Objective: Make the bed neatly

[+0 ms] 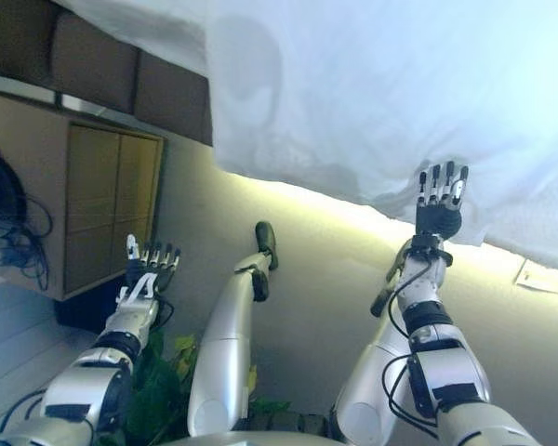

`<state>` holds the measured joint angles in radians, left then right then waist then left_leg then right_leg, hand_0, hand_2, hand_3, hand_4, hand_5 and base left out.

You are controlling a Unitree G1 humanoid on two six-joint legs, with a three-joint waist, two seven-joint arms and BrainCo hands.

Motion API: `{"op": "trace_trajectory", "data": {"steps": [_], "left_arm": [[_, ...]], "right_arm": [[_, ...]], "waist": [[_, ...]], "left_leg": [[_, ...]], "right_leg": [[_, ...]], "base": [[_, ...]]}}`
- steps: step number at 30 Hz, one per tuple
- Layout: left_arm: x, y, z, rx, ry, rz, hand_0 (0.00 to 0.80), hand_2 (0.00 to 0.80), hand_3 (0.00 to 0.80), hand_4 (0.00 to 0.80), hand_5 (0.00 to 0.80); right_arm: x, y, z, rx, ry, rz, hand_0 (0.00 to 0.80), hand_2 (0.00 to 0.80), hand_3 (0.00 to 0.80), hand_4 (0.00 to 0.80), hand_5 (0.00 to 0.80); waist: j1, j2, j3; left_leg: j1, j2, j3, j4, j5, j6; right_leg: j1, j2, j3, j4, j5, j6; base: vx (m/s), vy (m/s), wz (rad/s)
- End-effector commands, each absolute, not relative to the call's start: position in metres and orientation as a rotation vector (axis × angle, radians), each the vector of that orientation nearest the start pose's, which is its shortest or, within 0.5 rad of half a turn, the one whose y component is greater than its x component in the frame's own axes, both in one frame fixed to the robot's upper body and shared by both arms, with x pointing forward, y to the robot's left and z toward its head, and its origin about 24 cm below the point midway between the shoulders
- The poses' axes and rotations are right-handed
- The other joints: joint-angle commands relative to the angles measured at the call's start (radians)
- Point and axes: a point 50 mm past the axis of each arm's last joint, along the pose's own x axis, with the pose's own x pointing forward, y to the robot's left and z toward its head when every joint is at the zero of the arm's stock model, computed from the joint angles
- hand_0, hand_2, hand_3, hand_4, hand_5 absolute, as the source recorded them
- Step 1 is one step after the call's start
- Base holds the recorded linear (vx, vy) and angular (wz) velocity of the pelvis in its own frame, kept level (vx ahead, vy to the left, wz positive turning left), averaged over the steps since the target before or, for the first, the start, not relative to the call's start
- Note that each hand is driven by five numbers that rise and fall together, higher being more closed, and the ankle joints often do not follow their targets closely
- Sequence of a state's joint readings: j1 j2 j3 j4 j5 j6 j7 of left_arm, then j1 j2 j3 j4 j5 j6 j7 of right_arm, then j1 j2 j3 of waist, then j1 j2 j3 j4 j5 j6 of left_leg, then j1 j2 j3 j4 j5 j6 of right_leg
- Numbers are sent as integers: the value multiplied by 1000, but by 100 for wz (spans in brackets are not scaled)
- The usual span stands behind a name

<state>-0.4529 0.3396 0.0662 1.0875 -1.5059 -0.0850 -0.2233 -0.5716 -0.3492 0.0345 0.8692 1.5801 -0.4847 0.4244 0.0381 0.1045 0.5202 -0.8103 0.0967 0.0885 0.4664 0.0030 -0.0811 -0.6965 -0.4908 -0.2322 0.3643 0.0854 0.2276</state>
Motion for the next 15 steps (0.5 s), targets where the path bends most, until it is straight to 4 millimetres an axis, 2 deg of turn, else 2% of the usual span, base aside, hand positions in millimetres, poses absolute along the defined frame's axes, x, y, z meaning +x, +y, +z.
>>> {"op": "trace_trajectory", "data": {"steps": [1,6,7,9,11,15], "left_arm": [[284,295,-23,-1064,52,498,0,0,0,0,0],[289,289,-13,-1012,4,420,0,0,0,0,0],[289,289,-7,-1002,-24,403,0,0,0,0,0],[277,289,-7,-984,-71,390,0,0,0,0,0],[267,290,-8,-968,-92,402,0,0,0,0,0],[254,299,-6,-879,-91,444,0,0,0,0,0]], "right_arm": [[328,-275,75,969,-514,-221,0,0,0,0,0],[318,-272,52,976,-452,-285,0,0,0,0,0],[306,-279,43,980,-440,-280,0,0,0,0,0],[274,-290,17,1002,-391,-273,0,0,0,0,0],[251,-295,0,1009,-319,-280,0,0,0,0,0],[227,-294,-17,987,-170,-311,0,0,0,0,0]], "waist": [[39,-22,0],[56,-45,0],[55,-58,0],[45,-88,-3],[36,-110,-34],[20,-149,-110]], "left_leg": [[108,25,1,-65,17,-49],[265,22,-4,-143,34,-41],[287,24,-5,-149,36,-43],[343,31,-5,-167,38,-37],[392,43,-2,-198,41,-36],[489,61,1,-266,46,-42]], "right_leg": [[85,-34,6,-51,61,-24],[254,-7,-32,-90,48,-24],[280,4,-30,-97,49,-25],[337,34,-23,-109,42,-27],[384,62,-22,-134,35,-27],[474,103,-25,-198,32,-24]], "base": [[4,-183,16],[18,-188,12],[-3,-200,8],[-1,-229,9],[64,-182,3],[116,-201,-4]]}}
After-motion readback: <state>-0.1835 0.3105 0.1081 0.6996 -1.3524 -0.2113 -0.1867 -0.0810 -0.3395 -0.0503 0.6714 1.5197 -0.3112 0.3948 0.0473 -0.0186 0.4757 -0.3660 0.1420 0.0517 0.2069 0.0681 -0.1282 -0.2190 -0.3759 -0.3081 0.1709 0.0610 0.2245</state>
